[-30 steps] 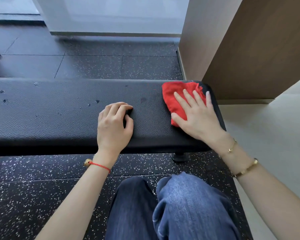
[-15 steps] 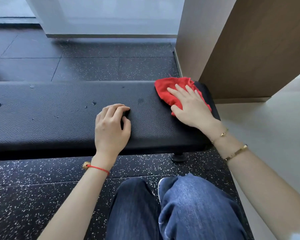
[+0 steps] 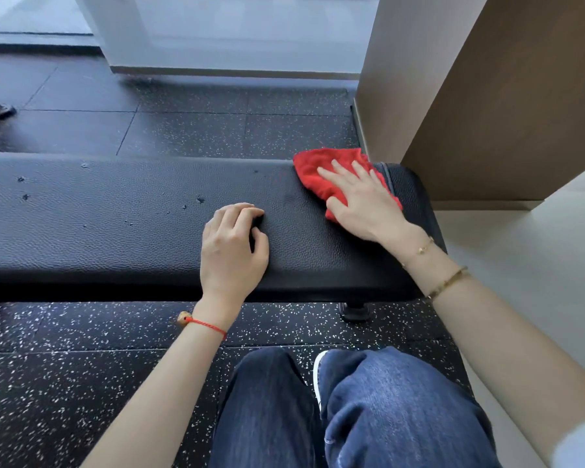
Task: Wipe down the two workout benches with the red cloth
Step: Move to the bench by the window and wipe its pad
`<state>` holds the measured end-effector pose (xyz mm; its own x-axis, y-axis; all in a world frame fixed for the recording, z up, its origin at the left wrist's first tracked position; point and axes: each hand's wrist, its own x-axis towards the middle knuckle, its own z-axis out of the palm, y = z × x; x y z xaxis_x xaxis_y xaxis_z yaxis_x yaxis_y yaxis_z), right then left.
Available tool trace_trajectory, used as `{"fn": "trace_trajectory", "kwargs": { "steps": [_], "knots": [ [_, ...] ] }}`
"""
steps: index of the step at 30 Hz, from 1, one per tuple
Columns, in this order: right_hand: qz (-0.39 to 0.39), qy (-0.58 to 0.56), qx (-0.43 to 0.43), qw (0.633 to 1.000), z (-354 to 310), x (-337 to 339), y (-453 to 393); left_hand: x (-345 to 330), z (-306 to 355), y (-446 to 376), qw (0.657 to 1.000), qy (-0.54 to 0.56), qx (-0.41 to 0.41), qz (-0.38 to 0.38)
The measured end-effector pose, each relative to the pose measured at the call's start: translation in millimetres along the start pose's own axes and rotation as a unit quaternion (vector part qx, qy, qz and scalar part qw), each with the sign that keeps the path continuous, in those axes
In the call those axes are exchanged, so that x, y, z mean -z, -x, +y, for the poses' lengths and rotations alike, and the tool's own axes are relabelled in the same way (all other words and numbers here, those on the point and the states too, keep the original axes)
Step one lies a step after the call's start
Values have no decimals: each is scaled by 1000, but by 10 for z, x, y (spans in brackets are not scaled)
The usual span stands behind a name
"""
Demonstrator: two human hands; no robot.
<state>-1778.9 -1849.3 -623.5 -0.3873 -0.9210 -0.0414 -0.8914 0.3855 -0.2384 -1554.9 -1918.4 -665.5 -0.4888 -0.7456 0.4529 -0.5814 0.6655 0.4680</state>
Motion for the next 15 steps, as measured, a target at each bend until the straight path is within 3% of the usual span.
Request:
{"fn": "trace_trajectory", "kwargs": {
  "steps": [3,9,11,15],
  "knots": [
    [-11,23,-2,1000,-300,-42,-262,13,13,4,1000,-9,11,9],
    [-4,15,124,992,-405,-151,233,14,12,10,999,-12,21,21],
    [-2,11,117,993,-212,-102,338,15,10,9,999,-9,23,22],
    [-15,11,24,1000,15,12,-28,32,51,15,999,-15,30,13]
  ]
}}
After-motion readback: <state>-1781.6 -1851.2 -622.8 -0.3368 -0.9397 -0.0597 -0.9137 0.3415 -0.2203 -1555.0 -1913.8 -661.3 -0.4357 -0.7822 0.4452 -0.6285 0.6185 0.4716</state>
